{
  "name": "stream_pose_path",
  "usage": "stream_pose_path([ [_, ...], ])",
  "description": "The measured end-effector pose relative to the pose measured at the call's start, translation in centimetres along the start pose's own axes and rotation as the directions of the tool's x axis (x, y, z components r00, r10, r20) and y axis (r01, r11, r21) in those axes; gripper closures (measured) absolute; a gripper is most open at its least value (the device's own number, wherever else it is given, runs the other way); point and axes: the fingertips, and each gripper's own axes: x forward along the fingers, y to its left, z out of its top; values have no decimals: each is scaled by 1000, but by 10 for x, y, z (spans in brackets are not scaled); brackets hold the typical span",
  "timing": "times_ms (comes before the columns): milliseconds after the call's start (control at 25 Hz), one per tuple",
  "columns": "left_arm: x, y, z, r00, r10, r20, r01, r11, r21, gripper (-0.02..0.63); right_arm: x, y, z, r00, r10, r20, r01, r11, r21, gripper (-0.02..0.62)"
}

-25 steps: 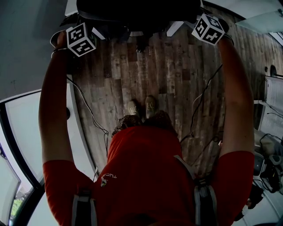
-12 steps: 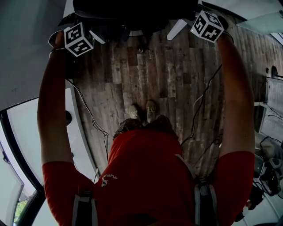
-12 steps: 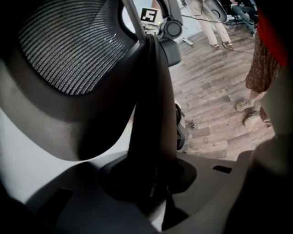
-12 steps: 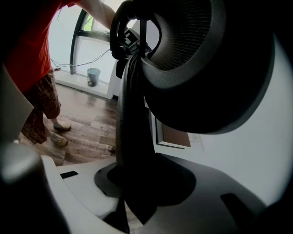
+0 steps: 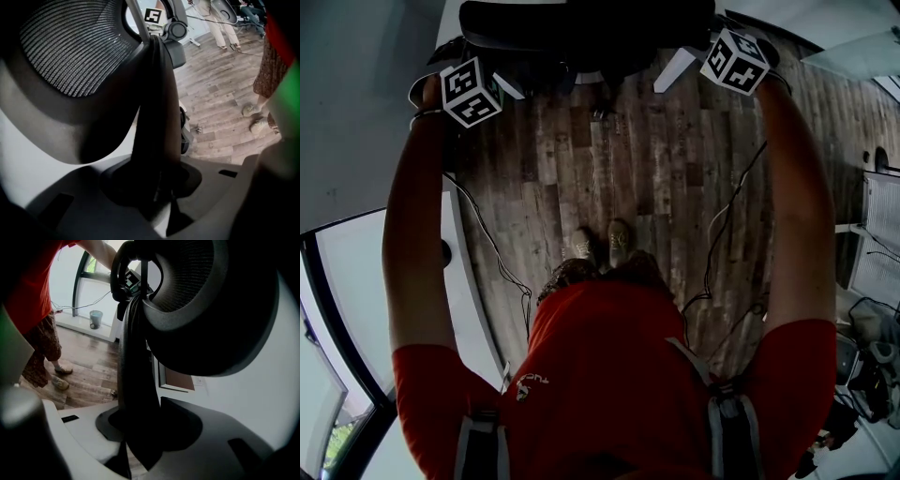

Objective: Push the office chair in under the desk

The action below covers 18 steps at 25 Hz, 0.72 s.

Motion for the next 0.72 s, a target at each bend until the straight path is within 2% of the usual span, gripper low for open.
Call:
stream_pose_path([
  [120, 1, -1, 1, 1000, 11, 8, -10, 1000, -23, 464, 3, -1, -3, 1000, -1, -28, 2, 1000, 20, 418],
  [240, 0, -4, 2, 1000, 26, 16, -25, 999, -37, 377, 3, 0, -3, 999, -20, -37, 21, 999, 34, 367],
  [320, -5, -3, 2, 998, 50, 23, -49, 998, -47, 356, -2, 0, -3, 999, -40, -31, 41, 998, 38, 354],
  [440, -20, 2, 6, 995, 93, 39, -91, 994, -61, 345, -17, 0, 0, 997, -75, -22, 76, 996, 38, 348],
  [720, -53, -6, 5, 990, 125, 59, -120, 989, -91, 342, -57, 6, 9, 991, -131, -17, 131, 989, 61, 348],
])
